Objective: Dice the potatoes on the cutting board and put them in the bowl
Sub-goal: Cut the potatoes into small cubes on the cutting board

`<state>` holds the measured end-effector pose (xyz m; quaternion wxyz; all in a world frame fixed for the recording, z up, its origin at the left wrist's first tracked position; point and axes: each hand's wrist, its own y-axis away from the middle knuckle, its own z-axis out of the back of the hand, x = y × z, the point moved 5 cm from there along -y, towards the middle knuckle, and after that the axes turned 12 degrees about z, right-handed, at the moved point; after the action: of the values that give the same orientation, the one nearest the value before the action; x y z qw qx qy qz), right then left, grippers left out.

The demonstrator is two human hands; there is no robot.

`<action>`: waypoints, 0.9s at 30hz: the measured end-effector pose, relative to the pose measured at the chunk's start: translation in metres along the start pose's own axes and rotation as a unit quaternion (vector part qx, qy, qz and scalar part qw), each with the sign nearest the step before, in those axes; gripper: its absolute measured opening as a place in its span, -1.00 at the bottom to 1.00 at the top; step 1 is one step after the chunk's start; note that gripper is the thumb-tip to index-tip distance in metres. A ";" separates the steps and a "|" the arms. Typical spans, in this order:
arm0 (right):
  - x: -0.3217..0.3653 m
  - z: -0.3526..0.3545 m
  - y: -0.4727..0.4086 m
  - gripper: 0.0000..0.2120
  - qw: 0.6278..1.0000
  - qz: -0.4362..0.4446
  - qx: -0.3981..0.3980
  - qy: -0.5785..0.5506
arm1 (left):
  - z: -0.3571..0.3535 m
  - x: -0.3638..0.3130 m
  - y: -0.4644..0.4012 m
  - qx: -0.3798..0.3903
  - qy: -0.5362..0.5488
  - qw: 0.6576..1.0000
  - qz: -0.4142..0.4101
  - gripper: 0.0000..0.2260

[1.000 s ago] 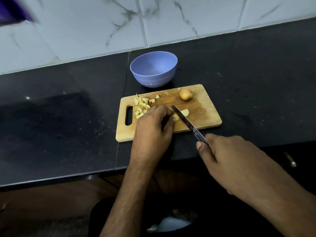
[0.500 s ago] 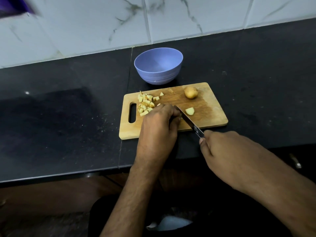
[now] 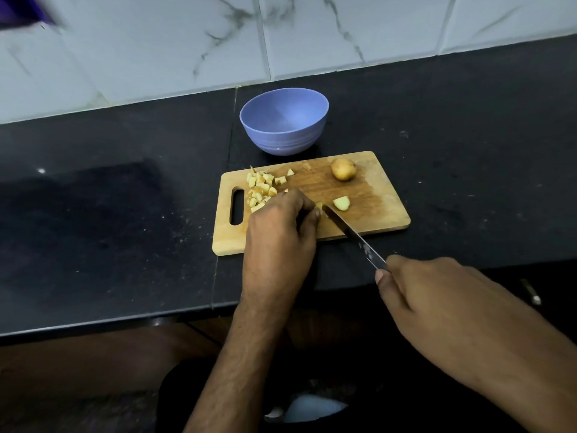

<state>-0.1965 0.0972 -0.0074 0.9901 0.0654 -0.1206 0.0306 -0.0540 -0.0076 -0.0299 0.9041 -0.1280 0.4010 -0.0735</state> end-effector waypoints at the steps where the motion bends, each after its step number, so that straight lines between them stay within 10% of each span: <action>1: 0.001 0.002 0.000 -0.68 1.000 0.006 -0.011 -0.007 | 0.000 -0.001 0.001 0.000 -0.008 1.000 -0.004 -0.95; 27: 0.017 -0.019 -0.011 -0.66 0.999 0.002 -0.032 0.008 | 0.003 0.002 0.004 -0.033 0.004 0.999 0.021 -0.92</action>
<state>-0.1753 0.0896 -0.0230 0.9925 0.0327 -0.1139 0.0292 -0.0500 -0.0036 -0.0308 0.8991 -0.1486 0.4096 -0.0415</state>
